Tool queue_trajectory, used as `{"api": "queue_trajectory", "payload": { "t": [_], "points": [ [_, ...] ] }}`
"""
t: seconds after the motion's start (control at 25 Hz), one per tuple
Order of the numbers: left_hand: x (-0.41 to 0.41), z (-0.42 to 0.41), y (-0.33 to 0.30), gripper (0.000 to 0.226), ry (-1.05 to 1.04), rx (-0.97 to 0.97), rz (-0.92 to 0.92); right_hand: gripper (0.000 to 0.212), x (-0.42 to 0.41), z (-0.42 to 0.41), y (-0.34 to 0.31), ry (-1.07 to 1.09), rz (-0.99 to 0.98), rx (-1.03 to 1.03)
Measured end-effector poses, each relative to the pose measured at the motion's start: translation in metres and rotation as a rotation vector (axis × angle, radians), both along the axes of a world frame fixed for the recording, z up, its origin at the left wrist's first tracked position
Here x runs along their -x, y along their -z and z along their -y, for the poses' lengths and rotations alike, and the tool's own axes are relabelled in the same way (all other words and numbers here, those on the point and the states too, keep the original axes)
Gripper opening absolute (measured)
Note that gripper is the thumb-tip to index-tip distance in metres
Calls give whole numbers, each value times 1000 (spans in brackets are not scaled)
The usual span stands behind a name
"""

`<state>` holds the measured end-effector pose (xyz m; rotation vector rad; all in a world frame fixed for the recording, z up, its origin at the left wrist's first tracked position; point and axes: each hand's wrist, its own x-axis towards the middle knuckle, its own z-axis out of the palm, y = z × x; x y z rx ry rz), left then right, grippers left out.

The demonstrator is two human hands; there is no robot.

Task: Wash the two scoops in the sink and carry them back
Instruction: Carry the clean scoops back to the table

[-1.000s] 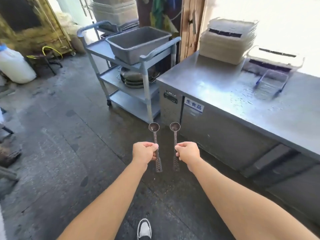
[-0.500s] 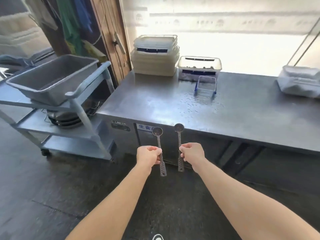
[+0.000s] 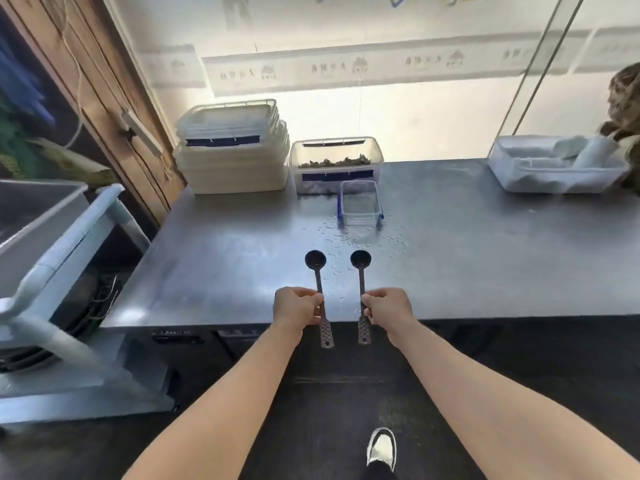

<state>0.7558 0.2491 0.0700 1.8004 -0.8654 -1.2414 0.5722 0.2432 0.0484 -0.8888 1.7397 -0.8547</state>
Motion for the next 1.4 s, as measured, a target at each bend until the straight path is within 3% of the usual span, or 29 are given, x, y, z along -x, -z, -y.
{"api": "queue_trajectory", "payload": {
  "t": [0.44,0.96,1.12,1.24,1.4],
  "points": [
    [64,195,-2,3,27,-33,-77,9,58,199,2,-24,34,-51],
    [73,380,36,15,134,-176,-106,15,49,353,25,107,-54,-133],
    [80,418,42,14,158,-239,-59,22,48,387,33,125,-138,-168],
    [86,443,45,10,153,-291,15,7,47,410,41,91,-205,-190],
    [94,470,52,10,180,-346,102,14,45,435,50,26,-307,-235]
  ]
}}
